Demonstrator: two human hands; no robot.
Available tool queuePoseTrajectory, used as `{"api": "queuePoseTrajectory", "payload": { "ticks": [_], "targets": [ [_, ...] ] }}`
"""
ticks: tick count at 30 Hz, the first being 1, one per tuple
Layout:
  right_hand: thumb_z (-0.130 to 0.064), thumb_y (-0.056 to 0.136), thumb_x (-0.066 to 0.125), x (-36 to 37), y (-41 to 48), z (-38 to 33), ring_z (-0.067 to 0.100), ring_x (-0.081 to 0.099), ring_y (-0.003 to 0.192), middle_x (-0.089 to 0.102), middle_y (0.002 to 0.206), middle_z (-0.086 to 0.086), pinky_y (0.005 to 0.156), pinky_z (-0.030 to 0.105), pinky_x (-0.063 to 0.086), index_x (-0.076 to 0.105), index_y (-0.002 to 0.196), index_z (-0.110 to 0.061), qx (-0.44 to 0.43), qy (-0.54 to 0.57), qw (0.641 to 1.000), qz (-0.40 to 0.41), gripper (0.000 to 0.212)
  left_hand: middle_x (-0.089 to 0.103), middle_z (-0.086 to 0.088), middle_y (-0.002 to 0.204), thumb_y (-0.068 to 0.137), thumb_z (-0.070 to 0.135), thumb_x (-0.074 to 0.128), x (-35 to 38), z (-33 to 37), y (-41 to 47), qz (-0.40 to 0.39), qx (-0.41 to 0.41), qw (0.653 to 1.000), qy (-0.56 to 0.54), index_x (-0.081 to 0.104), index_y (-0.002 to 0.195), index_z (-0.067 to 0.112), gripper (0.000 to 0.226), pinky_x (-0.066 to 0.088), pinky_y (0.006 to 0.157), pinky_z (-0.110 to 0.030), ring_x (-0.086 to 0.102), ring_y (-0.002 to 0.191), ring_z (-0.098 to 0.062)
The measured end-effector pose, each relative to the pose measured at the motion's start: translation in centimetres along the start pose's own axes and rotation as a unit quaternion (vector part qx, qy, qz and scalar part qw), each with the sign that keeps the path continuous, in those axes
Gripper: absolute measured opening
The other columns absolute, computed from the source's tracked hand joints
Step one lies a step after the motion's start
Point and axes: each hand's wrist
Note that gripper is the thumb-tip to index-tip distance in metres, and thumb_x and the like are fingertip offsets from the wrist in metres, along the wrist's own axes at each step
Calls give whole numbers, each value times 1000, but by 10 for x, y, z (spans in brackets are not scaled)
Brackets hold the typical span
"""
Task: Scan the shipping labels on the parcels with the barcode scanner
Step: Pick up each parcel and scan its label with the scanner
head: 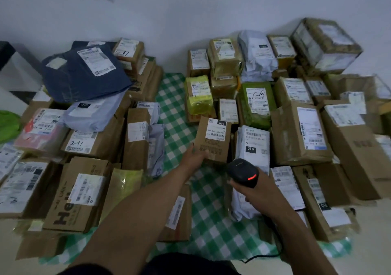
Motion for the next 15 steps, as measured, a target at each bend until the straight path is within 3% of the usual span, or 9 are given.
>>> {"api": "queuePoseTrajectory", "payload": {
  "ticks": [2,5,6,8,10,15],
  "targets": [
    [-72,66,79,-4,4,4,11,69,86,71,91,-15,82,41,60,64,119,-35,9,-12,1000,2,66,66,6,127,101,25,64,6,0,6,-9,15,1000,-22,50,137,36,40,55,100,-38,63,122,-19],
    [-72,64,77,-8,11,7,10,69,78,72,88,-12,80,45,63,63,119,-36,13,-11,1000,-2,67,63,15,111,101,19,65,18,-3,5,14,41,997,-71,48,129,34,36,57,72,-16,64,98,-2],
    [-66,69,79,-8,13,5,8,71,75,73,89,-10,76,42,63,62,119,-36,14,-7,1000,-4,61,63,12,115,100,19,67,21,-6,6,24,40,995,-91,48,131,31,38,59,73,-18,65,98,-4],
    [-53,79,82,-9,15,3,7,71,72,73,87,-9,69,34,59,62,118,-36,15,-9,1000,-2,47,62,-1,129,98,22,70,24,-11,7,15,24,991,-133,45,141,29,50,63,84,-34,68,108,-18],
    [-48,82,83,-11,17,2,6,68,75,71,88,-10,68,27,51,61,117,-36,12,-6,1000,1,43,61,-6,131,95,20,74,25,-10,9,9,2,988,-152,42,142,29,58,62,90,-46,68,112,-27],
    [-42,84,83,-12,20,-3,7,69,78,73,92,-10,65,23,52,61,115,-40,15,5,1000,9,38,61,-14,132,83,18,84,19,-6,19,-13,-60,983,-173,36,139,30,74,59,93,-56,71,108,-36]
  ]
}}
Point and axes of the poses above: each hand's wrist, its own y-axis towards the middle knuckle, its own x-axis out of the palm, z = x × y
